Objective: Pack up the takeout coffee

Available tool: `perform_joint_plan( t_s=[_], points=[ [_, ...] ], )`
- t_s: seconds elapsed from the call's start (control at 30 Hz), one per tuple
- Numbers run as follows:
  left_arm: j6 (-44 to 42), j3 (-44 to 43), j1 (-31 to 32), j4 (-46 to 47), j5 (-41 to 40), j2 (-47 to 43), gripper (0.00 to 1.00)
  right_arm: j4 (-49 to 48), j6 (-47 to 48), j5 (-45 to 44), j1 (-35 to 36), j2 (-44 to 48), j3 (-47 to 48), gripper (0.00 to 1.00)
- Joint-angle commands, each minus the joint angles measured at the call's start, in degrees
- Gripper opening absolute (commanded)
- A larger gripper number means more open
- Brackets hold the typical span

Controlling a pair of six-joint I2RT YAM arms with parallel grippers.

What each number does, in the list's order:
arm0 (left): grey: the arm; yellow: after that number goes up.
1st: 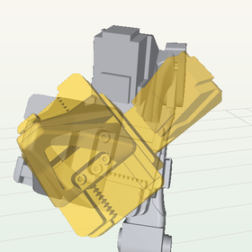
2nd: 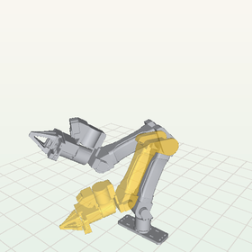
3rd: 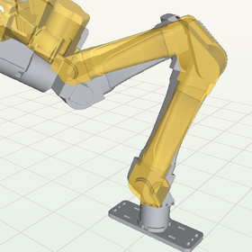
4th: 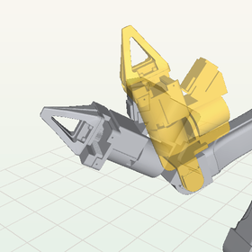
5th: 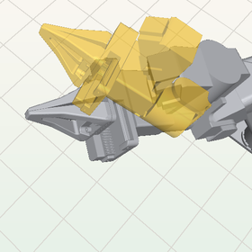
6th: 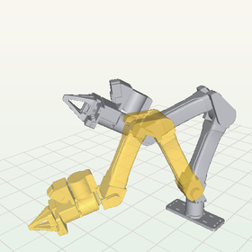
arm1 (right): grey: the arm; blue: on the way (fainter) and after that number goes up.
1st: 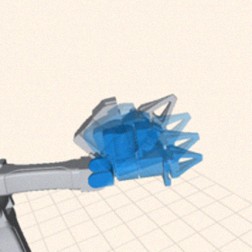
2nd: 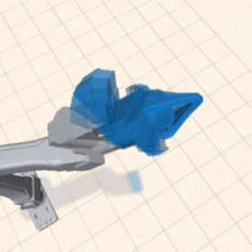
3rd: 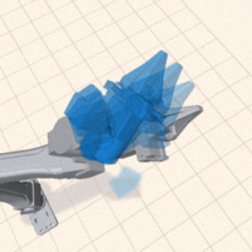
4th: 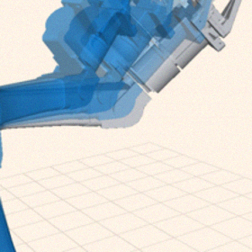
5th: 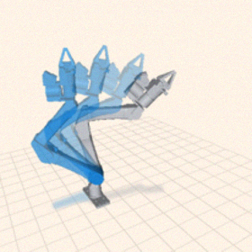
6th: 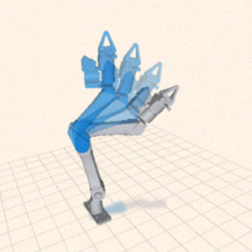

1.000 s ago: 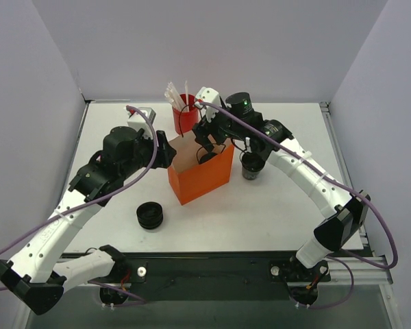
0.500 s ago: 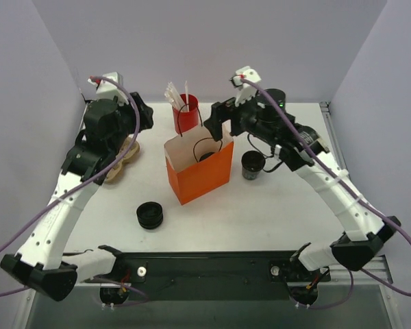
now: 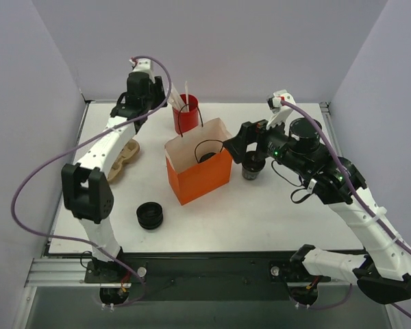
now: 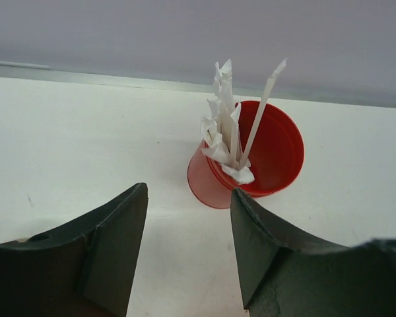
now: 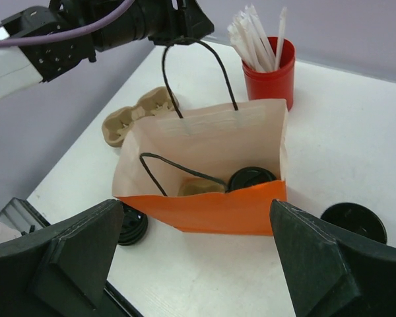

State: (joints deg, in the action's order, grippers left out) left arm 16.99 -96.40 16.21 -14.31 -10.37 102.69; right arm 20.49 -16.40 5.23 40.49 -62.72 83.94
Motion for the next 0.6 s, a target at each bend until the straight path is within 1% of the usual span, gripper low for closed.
perform_joint_plan(
  t_s=[0.0,0.03,0.1,0.17,0.3,0.57],
  points=[
    [-4.41,-11.15,-1.0,4.81,4.48,7.76,0.61,2.62,2.16,-5.32,0.29,1.63,1.84,1.0],
    [-5.03,-11.96,-1.0,5.16,4.74,8.83,0.59,3.06,2.6,-7.41,0.2,1.55,2.01,1.0],
    [-5.74,-14.06,-1.18,5.17,4.48,11.28,0.57,3.76,2.52,-8.13,0.2,0.93,3.07,1.0],
    [-5.92,-14.87,-1.35,4.73,5.18,12.26,0.53,4.56,2.69,-8.05,0.29,0.23,3.77,1.0],
    [-5.57,-14.17,-1.18,5.6,8.43,11.65,0.52,5.44,2.87,-8.13,0.38,-0.74,4.21,1.0],
    [-4.69,-12.5,0.32,4.29,9.84,9.19,0.53,5.44,5.32,-8.4,0.38,-1.53,4.3,1.0]
  ],
)
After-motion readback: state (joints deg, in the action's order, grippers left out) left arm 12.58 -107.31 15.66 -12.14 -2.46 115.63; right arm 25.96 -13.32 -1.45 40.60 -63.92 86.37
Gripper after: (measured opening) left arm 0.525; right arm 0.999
